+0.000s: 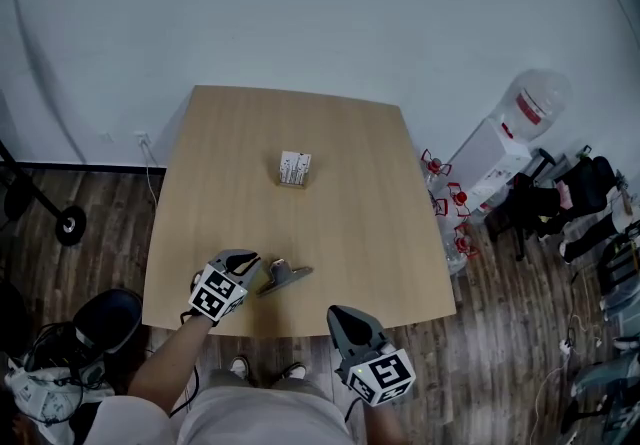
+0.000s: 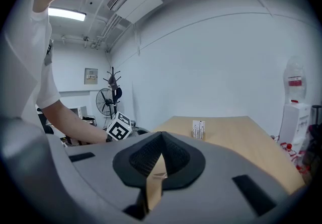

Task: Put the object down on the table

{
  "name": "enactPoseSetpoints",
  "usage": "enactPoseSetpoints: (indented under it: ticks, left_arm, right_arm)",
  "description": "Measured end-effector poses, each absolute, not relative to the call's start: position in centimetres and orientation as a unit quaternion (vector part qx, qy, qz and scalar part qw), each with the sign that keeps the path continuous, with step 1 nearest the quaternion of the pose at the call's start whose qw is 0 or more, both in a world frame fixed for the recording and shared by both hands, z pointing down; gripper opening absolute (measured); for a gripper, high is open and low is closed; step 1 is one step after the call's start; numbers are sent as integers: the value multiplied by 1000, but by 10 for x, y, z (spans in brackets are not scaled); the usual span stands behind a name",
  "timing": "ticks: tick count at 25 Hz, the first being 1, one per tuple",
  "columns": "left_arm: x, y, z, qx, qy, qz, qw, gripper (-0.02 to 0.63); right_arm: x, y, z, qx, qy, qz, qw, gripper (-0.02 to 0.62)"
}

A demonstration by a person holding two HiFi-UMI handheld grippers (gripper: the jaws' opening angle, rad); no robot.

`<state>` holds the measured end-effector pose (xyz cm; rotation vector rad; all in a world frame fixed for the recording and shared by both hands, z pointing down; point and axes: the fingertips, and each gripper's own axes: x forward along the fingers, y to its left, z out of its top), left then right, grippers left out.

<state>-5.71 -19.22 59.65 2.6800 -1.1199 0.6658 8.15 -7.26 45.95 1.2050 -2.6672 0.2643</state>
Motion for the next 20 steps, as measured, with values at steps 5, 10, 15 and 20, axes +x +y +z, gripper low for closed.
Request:
enactPoseSetpoints:
  ticks: [5, 10, 15, 20]
  left_arm:
    - [-75, -187, 556, 898, -394, 180, 78, 6]
    - [-107, -186, 504, 888, -436, 136, 57, 6]
    - [-136, -169, 445, 885, -455, 99, 4, 6]
    - [-166, -144, 398, 875, -479, 59, -38, 6]
  right_arm:
    - [74, -84, 449, 405, -906, 82, 95, -2]
    - [76, -97, 434, 421, -901, 57, 87, -2]
    - [87, -110, 416, 445, -892, 36, 76, -2]
    - [105, -117, 404, 472, -878, 24, 70, -2]
